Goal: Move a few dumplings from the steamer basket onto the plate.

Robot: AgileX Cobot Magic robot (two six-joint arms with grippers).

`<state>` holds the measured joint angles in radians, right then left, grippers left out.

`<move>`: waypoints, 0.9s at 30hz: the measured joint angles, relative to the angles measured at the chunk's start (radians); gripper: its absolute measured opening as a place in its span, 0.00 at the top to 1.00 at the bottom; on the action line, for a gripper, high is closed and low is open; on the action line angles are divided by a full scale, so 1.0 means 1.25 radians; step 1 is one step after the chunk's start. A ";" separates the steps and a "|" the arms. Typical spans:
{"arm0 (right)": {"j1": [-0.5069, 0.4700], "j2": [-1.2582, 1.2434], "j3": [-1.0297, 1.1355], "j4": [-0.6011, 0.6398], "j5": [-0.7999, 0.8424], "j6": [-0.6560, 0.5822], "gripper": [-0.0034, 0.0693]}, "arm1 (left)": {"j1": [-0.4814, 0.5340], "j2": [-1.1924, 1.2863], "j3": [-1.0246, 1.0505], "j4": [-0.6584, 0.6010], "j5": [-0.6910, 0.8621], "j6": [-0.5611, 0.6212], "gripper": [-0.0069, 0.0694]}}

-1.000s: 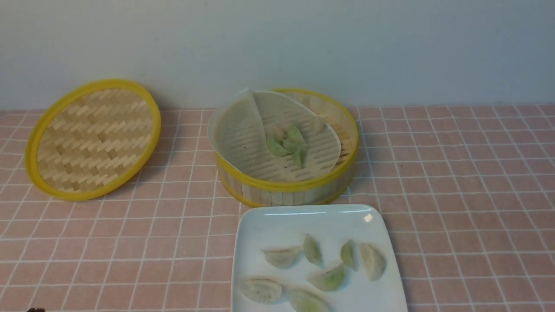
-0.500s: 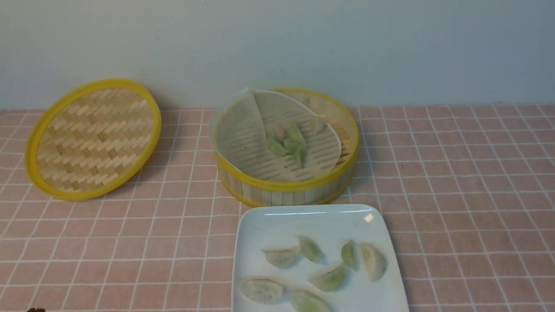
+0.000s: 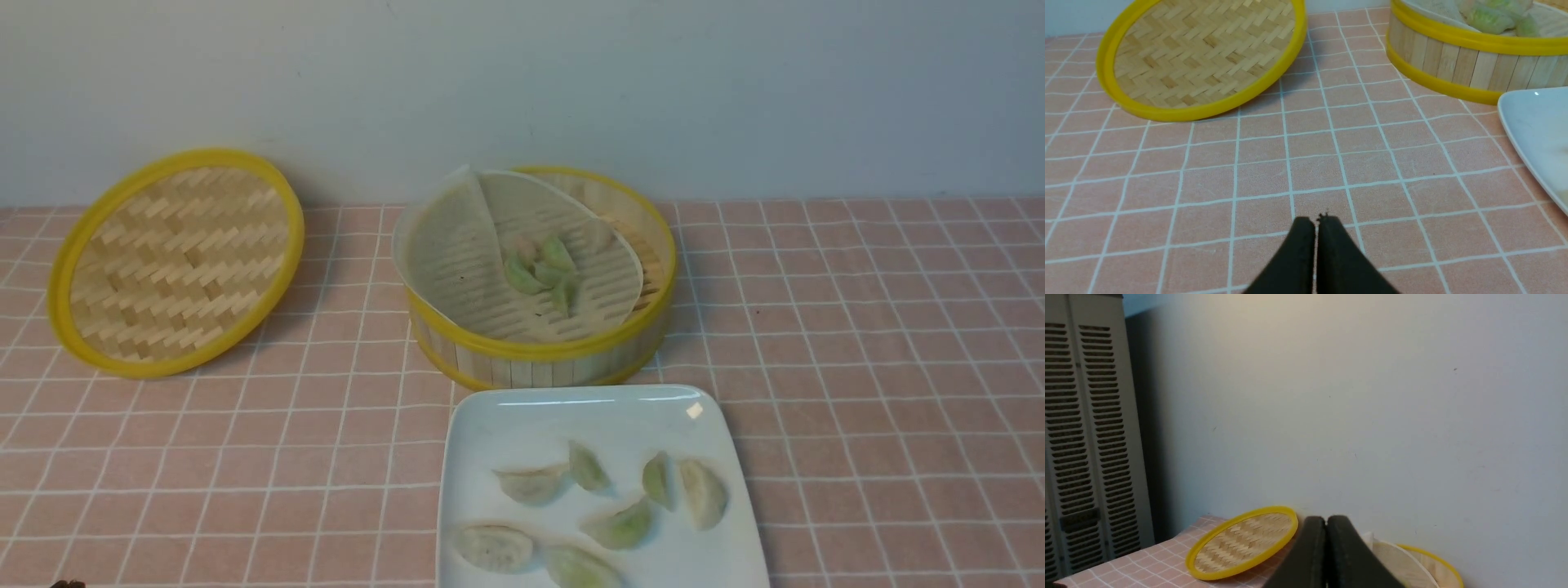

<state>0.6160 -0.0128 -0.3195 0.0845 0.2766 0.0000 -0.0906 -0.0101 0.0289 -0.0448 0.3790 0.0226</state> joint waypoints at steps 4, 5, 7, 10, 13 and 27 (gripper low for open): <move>-0.023 -0.001 0.004 -0.015 0.024 0.000 0.97 | 0.000 0.000 0.000 0.000 0.000 0.000 0.92; -0.056 -0.001 0.012 -0.025 0.029 -0.004 0.97 | 0.000 0.000 0.000 0.000 0.000 0.000 0.92; -0.129 -0.002 0.037 -0.043 0.044 -0.004 0.97 | 0.000 0.000 0.000 0.000 0.000 0.000 0.92; -0.247 -0.002 0.097 -0.068 0.059 -0.005 0.97 | 0.000 0.000 0.000 0.000 0.000 0.000 0.92; -0.335 -0.002 0.163 -0.068 0.062 -0.006 0.97 | 0.000 0.000 0.000 0.000 0.000 0.000 0.92; -0.449 -0.002 0.272 -0.043 0.087 -0.007 0.97 | 0.000 0.000 0.000 0.000 0.001 0.000 0.92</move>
<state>0.0549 -0.0155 0.0209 0.0306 0.3857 -0.0083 -0.0906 -0.0101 0.0289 -0.0448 0.3800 0.0226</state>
